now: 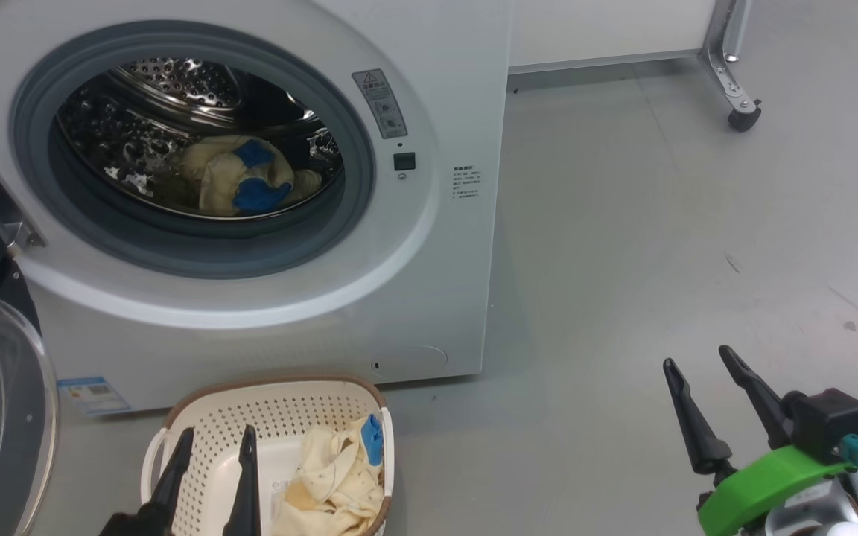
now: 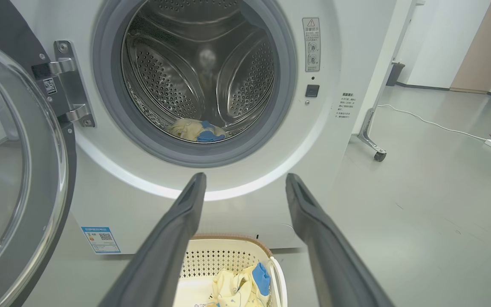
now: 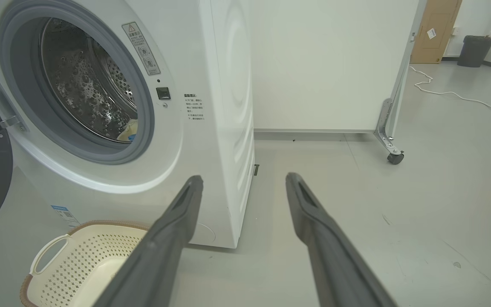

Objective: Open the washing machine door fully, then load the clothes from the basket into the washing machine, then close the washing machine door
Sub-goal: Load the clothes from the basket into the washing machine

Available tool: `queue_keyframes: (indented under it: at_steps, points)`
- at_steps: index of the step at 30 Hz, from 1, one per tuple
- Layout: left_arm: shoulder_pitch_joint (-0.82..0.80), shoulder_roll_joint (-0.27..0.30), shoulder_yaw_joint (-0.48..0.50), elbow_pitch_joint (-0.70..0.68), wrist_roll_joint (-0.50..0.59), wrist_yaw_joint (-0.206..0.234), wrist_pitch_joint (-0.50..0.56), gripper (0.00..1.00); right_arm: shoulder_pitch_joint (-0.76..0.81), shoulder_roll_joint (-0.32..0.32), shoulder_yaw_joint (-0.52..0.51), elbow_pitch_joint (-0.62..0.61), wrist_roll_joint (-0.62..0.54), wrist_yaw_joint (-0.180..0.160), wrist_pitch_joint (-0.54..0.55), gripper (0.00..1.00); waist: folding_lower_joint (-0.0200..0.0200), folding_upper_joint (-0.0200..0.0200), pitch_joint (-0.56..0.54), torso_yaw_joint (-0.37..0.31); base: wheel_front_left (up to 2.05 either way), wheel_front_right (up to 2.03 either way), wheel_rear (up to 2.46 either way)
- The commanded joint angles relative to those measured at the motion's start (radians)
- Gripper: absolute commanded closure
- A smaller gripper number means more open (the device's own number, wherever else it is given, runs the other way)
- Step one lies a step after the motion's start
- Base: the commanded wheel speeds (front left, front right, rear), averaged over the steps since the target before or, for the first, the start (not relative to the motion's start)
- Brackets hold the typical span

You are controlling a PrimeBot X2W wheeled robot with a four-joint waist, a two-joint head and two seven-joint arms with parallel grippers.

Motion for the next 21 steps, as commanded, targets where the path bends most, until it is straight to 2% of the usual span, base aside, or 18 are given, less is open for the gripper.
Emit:
queue_keyframes:
  at_steps: [1, 14, 21]
  points:
    - [-0.031, 0.004, 0.041, -0.025, -0.005, 0.122, -0.013, 0.0, -0.027, -0.011, 0.013, -0.04, -0.005, 0.0, 0.0, 0.0, 0.0001, 0.0, 0.001, 0.0, 0.0, 0.0, 0.0]
    - [-0.038, -0.002, 0.049, -0.021, 0.006, 0.112, -0.014, 0.0, -0.026, -0.008, 0.016, -0.046, -0.004, 0.0, 0.002, 0.0, 0.0001, 0.0, 0.008, 0.004, 0.0, 0.0, 0.0]
    - [-0.059, -0.01, 0.033, -0.008, 0.011, 0.091, -0.012, 0.0, -0.027, -0.007, 0.014, -0.055, -0.003, 0.0, 0.0, 0.0, 0.0001, 0.0, 0.027, 0.023, 0.0, 0.0, 0.0]
